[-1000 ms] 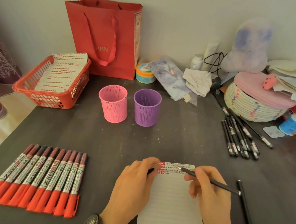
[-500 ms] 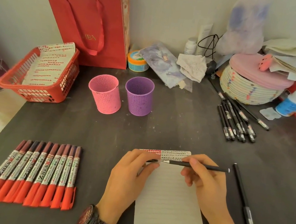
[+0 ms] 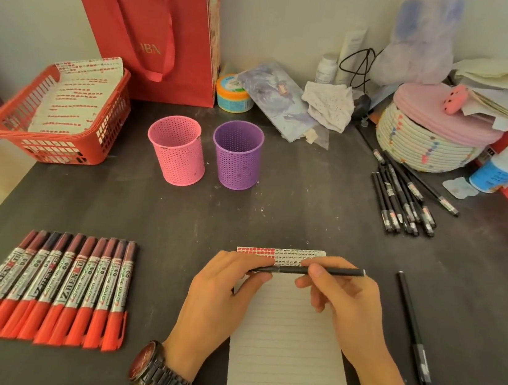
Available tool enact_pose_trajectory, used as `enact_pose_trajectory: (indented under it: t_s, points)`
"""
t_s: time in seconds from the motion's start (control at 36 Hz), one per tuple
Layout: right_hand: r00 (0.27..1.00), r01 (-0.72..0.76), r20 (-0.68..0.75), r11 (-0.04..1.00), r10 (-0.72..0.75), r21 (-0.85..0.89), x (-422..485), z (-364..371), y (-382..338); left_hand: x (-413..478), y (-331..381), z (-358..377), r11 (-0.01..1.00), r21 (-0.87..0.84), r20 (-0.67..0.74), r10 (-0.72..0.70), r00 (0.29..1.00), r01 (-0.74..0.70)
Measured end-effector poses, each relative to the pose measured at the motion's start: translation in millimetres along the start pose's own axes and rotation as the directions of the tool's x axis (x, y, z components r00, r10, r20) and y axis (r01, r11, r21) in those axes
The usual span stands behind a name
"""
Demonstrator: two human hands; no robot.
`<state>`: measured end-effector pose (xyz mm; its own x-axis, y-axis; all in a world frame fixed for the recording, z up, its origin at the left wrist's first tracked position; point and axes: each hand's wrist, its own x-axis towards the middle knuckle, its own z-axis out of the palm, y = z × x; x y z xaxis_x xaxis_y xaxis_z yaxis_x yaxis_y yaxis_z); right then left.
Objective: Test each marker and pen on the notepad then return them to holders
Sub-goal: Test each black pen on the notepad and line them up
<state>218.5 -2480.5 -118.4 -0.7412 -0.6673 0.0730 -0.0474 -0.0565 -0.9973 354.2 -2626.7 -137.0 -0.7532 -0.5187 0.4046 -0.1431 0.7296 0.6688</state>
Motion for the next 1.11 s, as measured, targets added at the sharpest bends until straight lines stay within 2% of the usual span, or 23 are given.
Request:
enact_pose_trajectory:
  t_s: [0.08,0.39,0.61,0.81,1.03,1.11]
  points:
    - [0.999,-0.022,-0.028,0.997,0.024,0.07,0,-1,2,1,0,-1,0.999,-0.036,-0.039,-0.015,0.999,0.013]
    - [0.995,-0.054,-0.086,0.998,0.055,0.02,2,2,3,3,2,-5,0.996,-0.07,-0.08,-0.057,0.995,0.051]
    - [0.996,-0.056,-0.064,0.998,0.057,0.017,2,1,2,3,1,-6,0.992,-0.102,-0.071,-0.084,0.994,0.077]
    - [0.999,-0.043,-0.007,0.997,0.042,-0.067,1,6,-1,1,3,-5,0.988,-0.13,-0.039,-0.085,0.996,0.079]
    - [0.999,-0.036,0.004,0.993,0.036,-0.113,2,7,-5,1,2,-2,0.995,-0.099,-0.042,-0.028,0.999,0.023]
    - [0.998,-0.01,0.06,0.984,0.021,-0.18,-1,9,-7,2,2,2,0.997,-0.064,-0.018,0.05,0.999,-0.051]
